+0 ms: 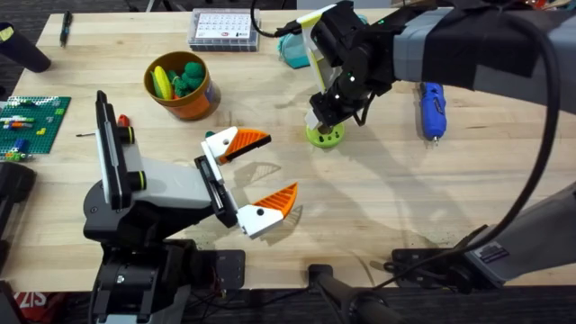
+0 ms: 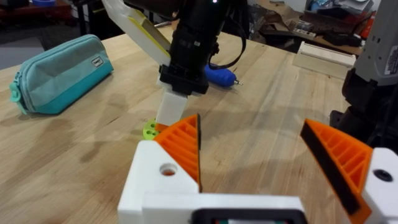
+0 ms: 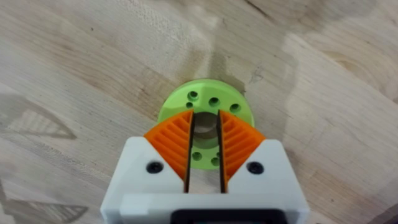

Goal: Pick up the gripper from the table and insert it into the empty holder that is missing its gripper. Then pick up a screw, insert it into the mounting hole, and use the screwdriver to tighten it. Finally, clean up the table by picking up the vegetable and placing it into the bucket.

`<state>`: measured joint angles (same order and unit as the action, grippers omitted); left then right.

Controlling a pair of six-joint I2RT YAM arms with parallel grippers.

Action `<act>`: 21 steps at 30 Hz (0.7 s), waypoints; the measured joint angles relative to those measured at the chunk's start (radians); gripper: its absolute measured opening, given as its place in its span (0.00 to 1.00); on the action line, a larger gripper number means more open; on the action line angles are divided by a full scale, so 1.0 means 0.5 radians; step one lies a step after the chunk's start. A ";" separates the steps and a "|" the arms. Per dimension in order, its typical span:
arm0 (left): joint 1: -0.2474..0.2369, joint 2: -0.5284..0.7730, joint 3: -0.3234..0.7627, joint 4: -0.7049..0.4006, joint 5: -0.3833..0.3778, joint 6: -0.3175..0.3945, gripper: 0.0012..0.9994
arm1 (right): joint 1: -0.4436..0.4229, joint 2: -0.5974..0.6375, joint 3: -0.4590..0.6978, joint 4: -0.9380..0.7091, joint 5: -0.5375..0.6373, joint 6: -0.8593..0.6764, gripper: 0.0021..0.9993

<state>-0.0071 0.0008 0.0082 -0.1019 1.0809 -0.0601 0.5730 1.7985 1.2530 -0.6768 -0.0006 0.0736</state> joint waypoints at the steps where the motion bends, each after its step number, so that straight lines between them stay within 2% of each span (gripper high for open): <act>1: 0.000 0.000 0.000 0.000 0.000 0.000 0.99 | 0.000 0.000 0.000 -0.003 0.000 0.000 0.27; 11: 0.000 0.000 0.000 -0.005 0.000 0.000 0.99 | 0.000 -0.042 0.024 -0.086 -0.001 0.003 0.27; 21: 0.000 0.000 0.000 -0.005 0.000 -0.001 0.99 | 0.000 -0.540 0.089 -0.205 0.001 0.006 0.27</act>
<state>-0.0071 0.0010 0.0082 -0.1043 1.0809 -0.0605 0.5728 1.5283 1.2977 -0.7794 0.0001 0.0768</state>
